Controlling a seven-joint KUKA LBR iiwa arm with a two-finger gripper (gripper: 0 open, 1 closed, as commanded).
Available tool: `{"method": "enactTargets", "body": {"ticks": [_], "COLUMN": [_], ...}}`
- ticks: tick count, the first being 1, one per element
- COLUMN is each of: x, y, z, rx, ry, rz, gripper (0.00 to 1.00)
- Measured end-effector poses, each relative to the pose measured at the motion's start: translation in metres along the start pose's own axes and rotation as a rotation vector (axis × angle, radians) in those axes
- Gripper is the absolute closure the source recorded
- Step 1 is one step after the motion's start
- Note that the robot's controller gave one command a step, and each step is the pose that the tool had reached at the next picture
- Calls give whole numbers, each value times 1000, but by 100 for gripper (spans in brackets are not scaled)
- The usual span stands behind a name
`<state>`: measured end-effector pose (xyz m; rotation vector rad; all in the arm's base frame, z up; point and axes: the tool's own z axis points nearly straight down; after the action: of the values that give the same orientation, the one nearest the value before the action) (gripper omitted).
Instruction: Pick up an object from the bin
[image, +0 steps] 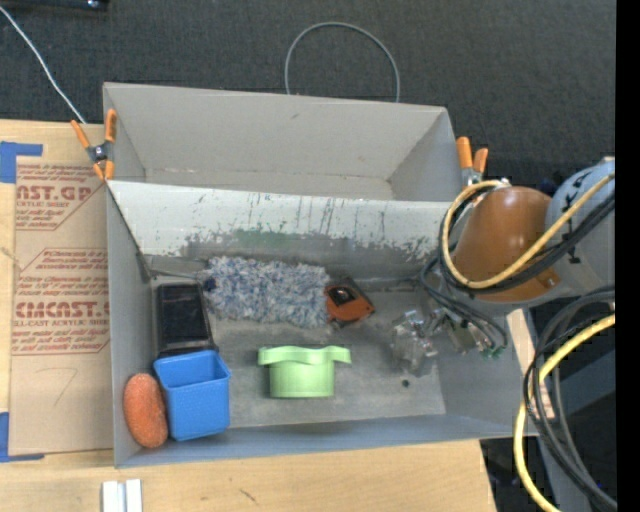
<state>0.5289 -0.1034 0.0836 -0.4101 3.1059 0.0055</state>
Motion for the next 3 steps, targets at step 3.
{"method": "enactTargets", "body": {"ticks": [3], "x": [-24], "y": [11], "z": [-24], "rx": [-5], "ry": [-6], "rz": [320], "gripper": [100]}}
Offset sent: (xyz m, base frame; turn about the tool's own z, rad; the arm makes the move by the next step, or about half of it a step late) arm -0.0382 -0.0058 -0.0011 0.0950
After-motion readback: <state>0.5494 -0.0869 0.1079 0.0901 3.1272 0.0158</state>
